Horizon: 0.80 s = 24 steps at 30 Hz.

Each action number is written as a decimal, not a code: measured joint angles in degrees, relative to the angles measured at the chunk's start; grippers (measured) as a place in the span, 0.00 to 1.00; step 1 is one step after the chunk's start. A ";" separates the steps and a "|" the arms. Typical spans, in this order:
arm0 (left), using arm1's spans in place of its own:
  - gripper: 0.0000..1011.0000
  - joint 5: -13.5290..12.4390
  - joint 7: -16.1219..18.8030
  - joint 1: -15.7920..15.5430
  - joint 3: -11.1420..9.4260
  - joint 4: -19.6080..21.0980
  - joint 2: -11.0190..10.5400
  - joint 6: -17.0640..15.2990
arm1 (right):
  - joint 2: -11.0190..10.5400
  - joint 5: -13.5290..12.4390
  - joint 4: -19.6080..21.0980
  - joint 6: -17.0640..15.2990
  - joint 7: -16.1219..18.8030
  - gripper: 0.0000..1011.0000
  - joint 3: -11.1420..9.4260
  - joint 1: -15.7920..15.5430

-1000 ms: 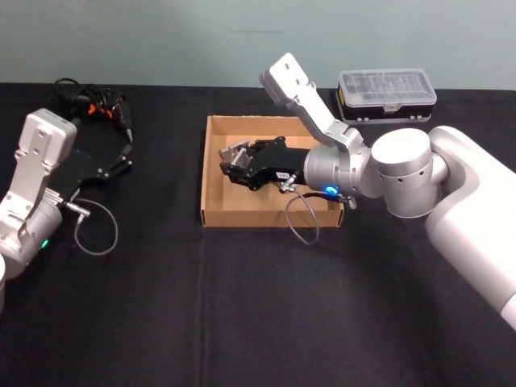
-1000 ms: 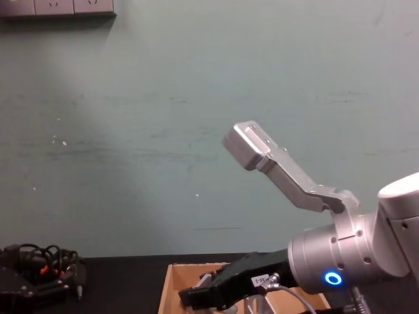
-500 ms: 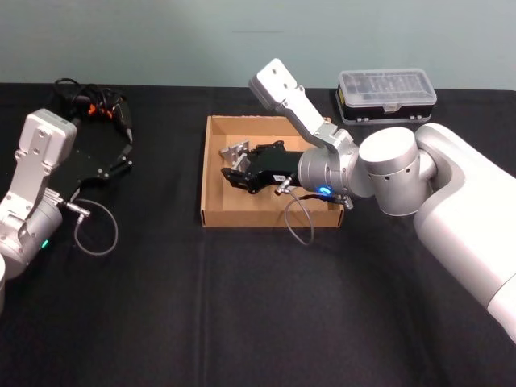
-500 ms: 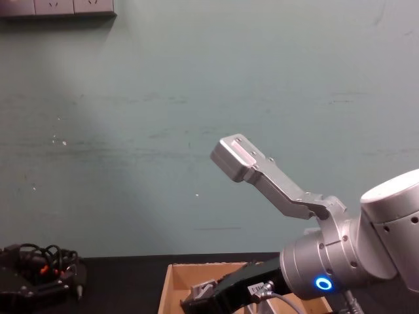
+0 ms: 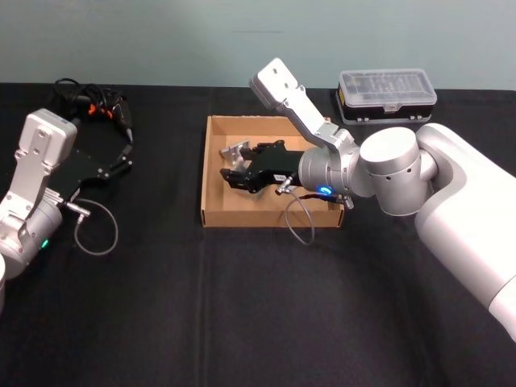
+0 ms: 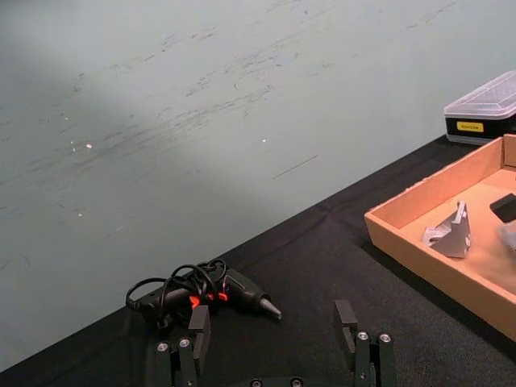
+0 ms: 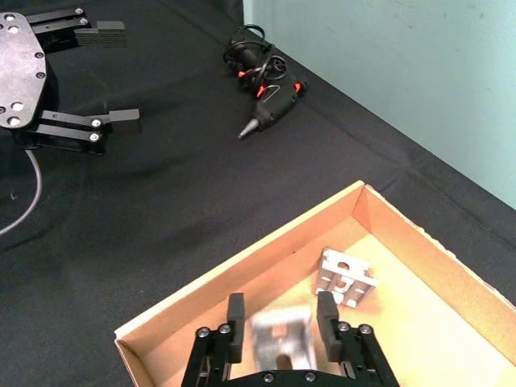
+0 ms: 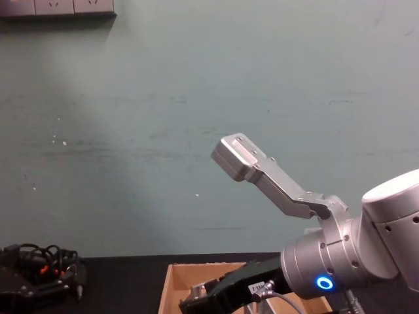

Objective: Use one hand to pick up the angle iron from the table and place it into the box.

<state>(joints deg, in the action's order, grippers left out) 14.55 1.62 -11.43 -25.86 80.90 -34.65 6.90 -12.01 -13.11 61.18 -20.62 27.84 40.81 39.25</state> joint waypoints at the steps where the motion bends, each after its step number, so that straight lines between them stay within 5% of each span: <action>1: 0.99 0.00 0.00 0.00 0.00 0.00 0.00 0.00 | -0.01 -0.04 0.03 0.03 0.01 0.56 0.00 -0.01; 13: 0.99 0.00 0.00 0.00 0.00 0.00 0.00 0.00 | -0.08 -0.19 0.13 0.16 0.12 0.94 0.00 -0.06; 24: 0.99 0.00 0.00 0.00 0.00 0.00 0.00 0.00 | -0.87 -0.41 2.38 1.73 1.42 0.99 -1.13 -1.49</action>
<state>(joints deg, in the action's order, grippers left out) 14.55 1.62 -11.43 -25.86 80.90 -34.64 6.90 -12.88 -13.53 63.56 -18.90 29.26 39.69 37.76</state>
